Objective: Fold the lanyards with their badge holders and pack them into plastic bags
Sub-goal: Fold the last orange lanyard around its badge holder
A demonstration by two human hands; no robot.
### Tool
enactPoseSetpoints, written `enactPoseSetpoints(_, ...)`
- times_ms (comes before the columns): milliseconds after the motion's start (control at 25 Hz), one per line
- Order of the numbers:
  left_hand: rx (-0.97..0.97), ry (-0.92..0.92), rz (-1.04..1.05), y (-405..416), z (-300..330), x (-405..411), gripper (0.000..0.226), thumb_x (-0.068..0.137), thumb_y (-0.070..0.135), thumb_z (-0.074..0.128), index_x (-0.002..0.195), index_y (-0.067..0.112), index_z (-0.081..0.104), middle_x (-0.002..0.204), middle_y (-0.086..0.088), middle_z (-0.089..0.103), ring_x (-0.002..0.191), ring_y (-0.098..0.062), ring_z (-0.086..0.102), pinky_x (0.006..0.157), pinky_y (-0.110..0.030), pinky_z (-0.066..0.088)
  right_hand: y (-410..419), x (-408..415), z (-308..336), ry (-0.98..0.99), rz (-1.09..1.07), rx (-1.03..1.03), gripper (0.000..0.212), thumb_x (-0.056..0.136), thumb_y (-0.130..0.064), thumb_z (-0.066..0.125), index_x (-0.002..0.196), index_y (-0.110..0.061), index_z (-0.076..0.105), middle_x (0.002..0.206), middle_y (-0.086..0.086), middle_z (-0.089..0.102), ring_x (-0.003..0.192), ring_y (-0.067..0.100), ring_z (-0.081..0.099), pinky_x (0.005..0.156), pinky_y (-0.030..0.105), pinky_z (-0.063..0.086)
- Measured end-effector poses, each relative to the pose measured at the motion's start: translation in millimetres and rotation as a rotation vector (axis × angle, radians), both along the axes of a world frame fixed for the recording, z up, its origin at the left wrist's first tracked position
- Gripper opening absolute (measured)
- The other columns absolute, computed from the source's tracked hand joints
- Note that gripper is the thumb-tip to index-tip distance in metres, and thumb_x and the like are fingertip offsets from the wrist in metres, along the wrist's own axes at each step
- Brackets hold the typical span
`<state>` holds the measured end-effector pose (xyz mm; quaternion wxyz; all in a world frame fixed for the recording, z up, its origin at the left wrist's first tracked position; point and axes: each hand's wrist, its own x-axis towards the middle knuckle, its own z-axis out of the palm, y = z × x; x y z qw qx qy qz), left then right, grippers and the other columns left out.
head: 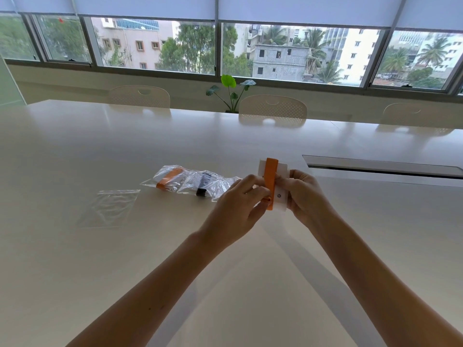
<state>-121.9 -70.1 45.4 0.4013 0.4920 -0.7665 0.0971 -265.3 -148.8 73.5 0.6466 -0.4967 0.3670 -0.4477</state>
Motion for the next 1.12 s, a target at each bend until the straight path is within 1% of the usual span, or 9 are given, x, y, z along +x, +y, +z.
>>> enactPoseSetpoints(280,-0.013,-0.061,-0.046,-0.5,-6.1,8.1,0.013,0.091,0.016,0.060,0.098,0.008,0.067,0.107,-0.003,0.066,0.092,-0.023,0.060,0.080,-0.036,0.051,-3.2,-0.4,-2.3,-0.045,0.054,0.115,0.015,0.096,-0.017,0.049,0.090,-0.005,0.056,0.078,0.009,0.068,0.061,0.015,0.070,0.049,0.030,0.056)
enactPoseSetpoints(400,-0.019,-0.048,-0.066,-1.2,-7.5,7.3,0.011,0.090,0.013,0.060,0.097,0.007,0.067,0.106,-0.004,0.065,0.092,-0.022,0.060,0.079,-0.035,0.052,-2.9,-3.6,-0.5,0.007,0.129,0.059,0.010,0.088,-0.014,0.059,0.092,-0.004,0.060,0.082,0.009,0.070,0.068,0.017,0.071,0.054,0.031,0.057)
enactPoseSetpoints(560,0.099,0.123,-0.149,-0.5,-5.4,5.6,0.014,0.086,0.016,0.067,0.096,0.006,0.065,0.103,-0.003,0.058,0.085,-0.013,0.059,0.075,-0.030,0.054,-4.1,-6.8,2.1,0.160,0.080,-0.116,0.006,0.084,-0.009,0.065,0.089,-0.009,0.064,0.085,0.007,0.069,0.073,0.019,0.071,0.058,0.031,0.058)
enactPoseSetpoints(640,0.213,0.222,-0.186,0.2,-1.7,7.9,0.026,0.084,0.030,0.068,0.096,0.007,0.066,0.103,-0.002,0.054,0.083,-0.011,0.059,0.075,-0.025,0.056,-4.9,-7.7,4.3,0.229,0.032,-0.152,0.006,0.084,-0.012,0.066,0.089,-0.012,0.063,0.089,0.007,0.069,0.080,0.022,0.069,0.064,0.033,0.059)
enactPoseSetpoints(720,0.315,0.279,-0.195,1.6,2.4,9.3,0.034,0.083,0.042,0.064,0.095,0.010,0.066,0.101,0.000,0.052,0.082,-0.011,0.060,0.075,-0.024,0.057,-5.8,-7.6,4.5,0.273,0.002,-0.173,0.007,0.084,-0.013,0.067,0.087,-0.015,0.061,0.089,0.005,0.067,0.080,0.020,0.068,0.061,0.030,0.058)
enactPoseSetpoints(840,0.317,0.158,-0.144,2.6,2.8,8.9,0.024,0.083,0.037,0.069,0.090,0.014,0.063,0.092,0.005,0.049,0.075,-0.007,0.055,0.068,-0.023,0.054,-5.4,-5.2,2.9,0.322,-0.022,-0.221,0.009,0.083,-0.013,0.068,0.083,-0.017,0.061,0.083,0.004,0.067,0.072,0.016,0.068,0.051,0.023,0.056)
enactPoseSetpoints(920,0.304,0.047,-0.142,2.7,2.0,9.5,0.019,0.083,0.032,0.071,0.088,0.015,0.062,0.087,0.005,0.050,0.070,-0.011,0.053,0.062,-0.027,0.051,-6.1,-4.0,-0.5,0.366,-0.030,-0.255,0.008,0.082,-0.014,0.069,0.084,-0.016,0.062,0.084,0.005,0.068,0.073,0.018,0.069,0.057,0.029,0.059)
enactPoseSetpoints(1000,0.326,-0.019,-0.126,3.1,2.3,10.3,0.024,0.081,0.039,0.070,0.086,0.017,0.060,0.083,0.007,0.050,0.066,-0.011,0.052,0.059,-0.026,0.047,-6.7,-3.2,-4.7,0.400,-0.035,-0.265,0.008,0.082,-0.016,0.070,0.085,-0.016,0.062,0.084,0.007,0.068,0.072,0.019,0.069,0.062,0.033,0.060)
enactPoseSetpoints(1120,0.323,-0.019,-0.053,3.8,3.2,8.4,0.024,0.078,0.039,0.071,0.078,0.018,0.059,0.076,0.009,0.052,0.063,-0.012,0.052,0.056,-0.028,0.046,-5.7,1.8,-9.8,0.426,-0.054,-0.259,0.013,0.080,-0.014,0.072,0.090,-0.010,0.064,0.090,0.016,0.069,0.078,0.029,0.069,0.067,0.043,0.060)
